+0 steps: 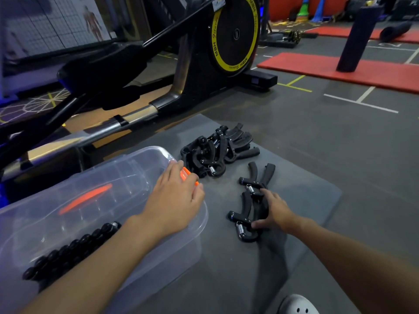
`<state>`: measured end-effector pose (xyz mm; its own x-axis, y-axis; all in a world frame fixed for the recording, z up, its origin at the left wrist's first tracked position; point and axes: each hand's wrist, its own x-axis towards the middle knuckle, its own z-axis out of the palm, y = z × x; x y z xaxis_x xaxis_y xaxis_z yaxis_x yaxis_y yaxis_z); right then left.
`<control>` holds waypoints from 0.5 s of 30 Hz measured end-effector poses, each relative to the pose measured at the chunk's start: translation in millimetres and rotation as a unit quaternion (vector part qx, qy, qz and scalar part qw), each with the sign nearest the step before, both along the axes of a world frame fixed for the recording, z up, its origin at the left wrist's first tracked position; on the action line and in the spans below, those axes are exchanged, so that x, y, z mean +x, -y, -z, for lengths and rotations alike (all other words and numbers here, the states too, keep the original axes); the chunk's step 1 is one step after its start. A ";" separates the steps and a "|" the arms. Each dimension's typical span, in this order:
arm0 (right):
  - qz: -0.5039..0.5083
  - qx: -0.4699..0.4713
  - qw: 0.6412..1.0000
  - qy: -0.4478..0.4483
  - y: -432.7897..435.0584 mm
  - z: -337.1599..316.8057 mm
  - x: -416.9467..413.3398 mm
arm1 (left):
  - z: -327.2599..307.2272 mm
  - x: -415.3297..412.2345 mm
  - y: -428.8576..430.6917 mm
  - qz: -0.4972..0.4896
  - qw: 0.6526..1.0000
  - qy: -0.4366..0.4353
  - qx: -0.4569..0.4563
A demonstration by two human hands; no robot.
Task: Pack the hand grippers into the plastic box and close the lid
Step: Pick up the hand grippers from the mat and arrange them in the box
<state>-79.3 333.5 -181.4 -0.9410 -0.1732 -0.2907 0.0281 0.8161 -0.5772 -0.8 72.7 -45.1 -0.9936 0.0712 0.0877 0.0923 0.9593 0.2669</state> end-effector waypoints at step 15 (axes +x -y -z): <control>0.044 -0.007 0.999 -0.018 1.3 -23.0 -3.7 | 0.1 0.9 0.1 0.009 1.000 -0.003 0.007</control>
<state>-83.0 332.2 -158.4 -0.9628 -0.0929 -0.2538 0.0781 0.8034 -0.5903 0.1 72.5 -45.3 -0.9915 0.0882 0.0953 0.1117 0.9536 0.2795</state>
